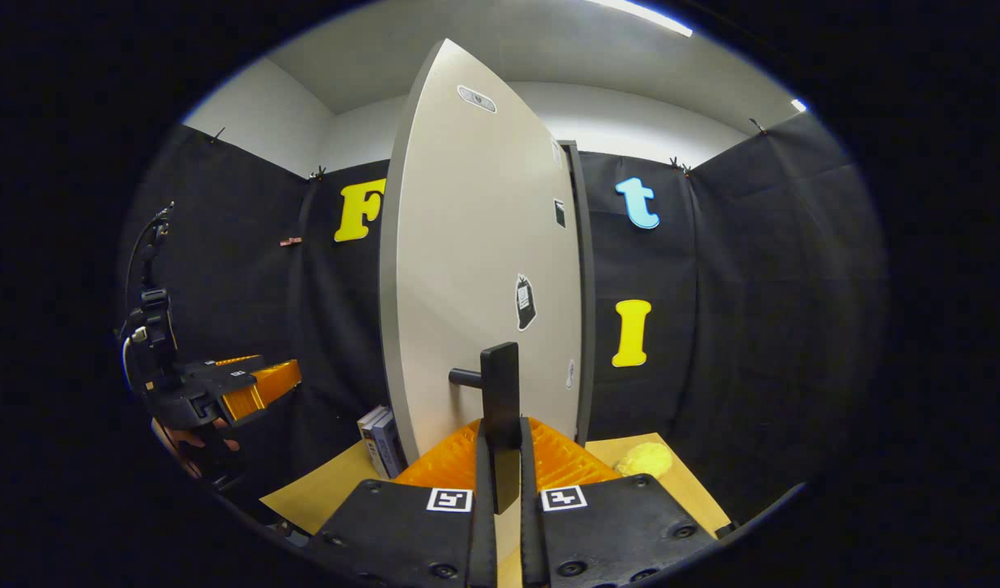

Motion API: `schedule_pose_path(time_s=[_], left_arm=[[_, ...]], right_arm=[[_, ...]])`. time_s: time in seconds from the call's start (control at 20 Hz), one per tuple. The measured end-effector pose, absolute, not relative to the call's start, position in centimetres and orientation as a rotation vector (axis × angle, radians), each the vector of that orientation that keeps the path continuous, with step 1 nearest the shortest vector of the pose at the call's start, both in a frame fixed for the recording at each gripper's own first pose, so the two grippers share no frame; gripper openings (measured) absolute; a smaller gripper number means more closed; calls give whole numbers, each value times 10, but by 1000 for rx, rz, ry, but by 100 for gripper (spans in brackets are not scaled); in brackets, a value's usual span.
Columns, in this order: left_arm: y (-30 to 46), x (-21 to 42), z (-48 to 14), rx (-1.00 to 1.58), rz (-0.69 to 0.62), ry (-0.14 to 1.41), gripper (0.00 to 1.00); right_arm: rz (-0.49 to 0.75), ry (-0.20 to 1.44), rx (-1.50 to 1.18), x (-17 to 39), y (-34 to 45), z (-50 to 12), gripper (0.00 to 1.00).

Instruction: Open the cabinet door with the right hand, grasp the bottle in the cabinet with the left hand and place it on the coaster, then close the cabinet door with the right hand.

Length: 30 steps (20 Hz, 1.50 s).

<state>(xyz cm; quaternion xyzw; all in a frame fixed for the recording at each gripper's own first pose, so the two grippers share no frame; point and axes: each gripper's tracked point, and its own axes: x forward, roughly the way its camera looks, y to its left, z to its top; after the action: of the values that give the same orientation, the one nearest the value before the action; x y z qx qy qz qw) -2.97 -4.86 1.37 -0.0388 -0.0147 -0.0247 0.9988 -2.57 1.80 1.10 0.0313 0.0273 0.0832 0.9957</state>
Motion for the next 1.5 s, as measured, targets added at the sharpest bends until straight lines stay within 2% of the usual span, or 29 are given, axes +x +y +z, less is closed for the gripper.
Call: schedule_pose_path(time_s=[0.1, 0.45, 0.7, 0.9, 1.35, 1.45, 1.5], left_arm=[[-57, -29, 13, -77, -62, -26, 94], [-87, -22, 18, -71, -105, -25, 92], [-102, -21, 20, -69, -116, -27, 94], [-118, -16, 22, -80, -130, -34, 94], [-167, 10, 22, -43, -173, -28, 92], [-180, 24, 14, -38, -184, -13, 92], [-188, 34, 10, -37, -188, -5, 93]], right_arm=[[137, 43, 43, -30, 4, 12, 16], [52, 55, 55, -35, -53, 10, 16], [-9, 60, 85, -33, -85, 11, 10], [-54, 52, 85, -35, -110, 13, 10], [-7, 77, 99, -44, -114, 12, 10], [-7, 58, 117, -51, -120, 23, 17], [-22, 39, 117, -52, -128, 27, 13]])
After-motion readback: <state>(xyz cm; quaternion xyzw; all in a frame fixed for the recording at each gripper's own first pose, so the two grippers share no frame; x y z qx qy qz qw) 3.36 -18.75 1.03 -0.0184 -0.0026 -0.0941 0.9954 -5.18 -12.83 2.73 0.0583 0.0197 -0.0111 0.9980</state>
